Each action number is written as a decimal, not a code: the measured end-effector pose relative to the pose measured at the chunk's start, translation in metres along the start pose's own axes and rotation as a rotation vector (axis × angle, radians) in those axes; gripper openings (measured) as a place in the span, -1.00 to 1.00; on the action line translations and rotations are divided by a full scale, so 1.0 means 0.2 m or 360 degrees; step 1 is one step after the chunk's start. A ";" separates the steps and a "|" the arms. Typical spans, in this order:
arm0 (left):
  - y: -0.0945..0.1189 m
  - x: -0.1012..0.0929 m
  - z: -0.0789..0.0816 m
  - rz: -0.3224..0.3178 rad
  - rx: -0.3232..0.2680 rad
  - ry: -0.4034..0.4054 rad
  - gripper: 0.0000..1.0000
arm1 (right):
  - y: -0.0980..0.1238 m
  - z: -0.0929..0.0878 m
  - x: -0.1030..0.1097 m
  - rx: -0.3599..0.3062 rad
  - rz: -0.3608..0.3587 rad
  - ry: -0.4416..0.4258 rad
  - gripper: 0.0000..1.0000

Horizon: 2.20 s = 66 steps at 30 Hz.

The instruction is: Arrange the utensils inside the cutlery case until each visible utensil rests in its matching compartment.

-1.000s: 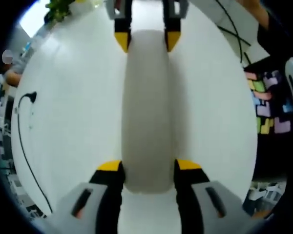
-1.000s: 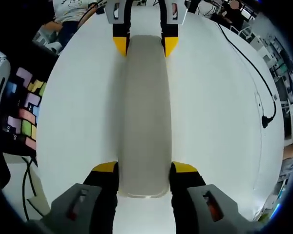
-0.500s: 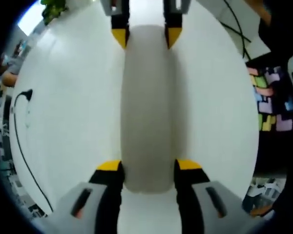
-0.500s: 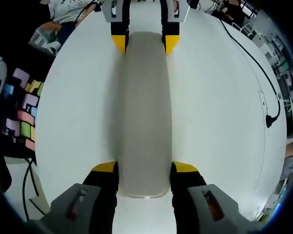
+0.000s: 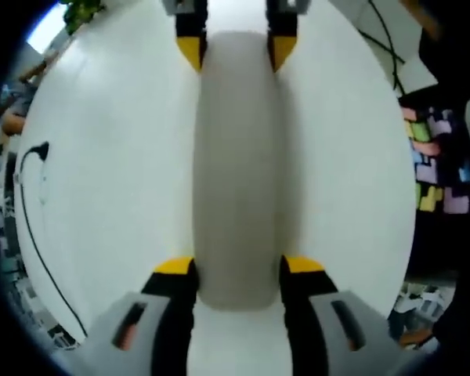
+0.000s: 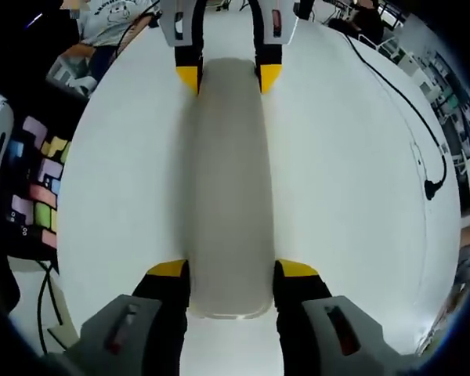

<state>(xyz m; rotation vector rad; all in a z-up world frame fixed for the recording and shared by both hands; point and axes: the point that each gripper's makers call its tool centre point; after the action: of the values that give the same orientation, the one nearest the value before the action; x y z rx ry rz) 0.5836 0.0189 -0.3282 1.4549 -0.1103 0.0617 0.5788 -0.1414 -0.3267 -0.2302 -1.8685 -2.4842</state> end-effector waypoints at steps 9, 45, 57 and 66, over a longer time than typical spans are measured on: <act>0.01 0.00 -0.07 0.0019 0.0028 0.0020 0.09 | 0.10 -0.02 0.00 -0.0092 -0.0107 -0.0056 -0.04; 0.57 0.25 -0.06 0.0749 -0.1215 0.0887 0.18 | 0.64 -0.09 -0.07 -0.1221 -0.1225 -0.0511 0.19; 0.57 0.15 -0.09 0.0904 -0.1529 0.1068 0.30 | 0.70 -0.19 0.12 -0.1432 -0.1416 -0.0587 0.24; 0.65 0.02 -0.16 0.0965 -0.1733 0.1159 0.34 | 0.71 -0.28 0.23 -0.1613 -0.1504 -0.0779 0.31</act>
<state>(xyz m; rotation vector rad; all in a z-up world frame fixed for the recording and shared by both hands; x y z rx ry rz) 0.5752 0.0652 -0.2028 0.2157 0.0250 0.8785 0.5438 -0.2308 -0.2009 0.0971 -0.5375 -4.1587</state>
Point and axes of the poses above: the point that each gripper's makers call its tool centre point, and the gripper's own axes: y roughly backward along the fingers, x roughly to its left, z roughly out of its top, and after that the axes turned 7 degrees about z, right-handed
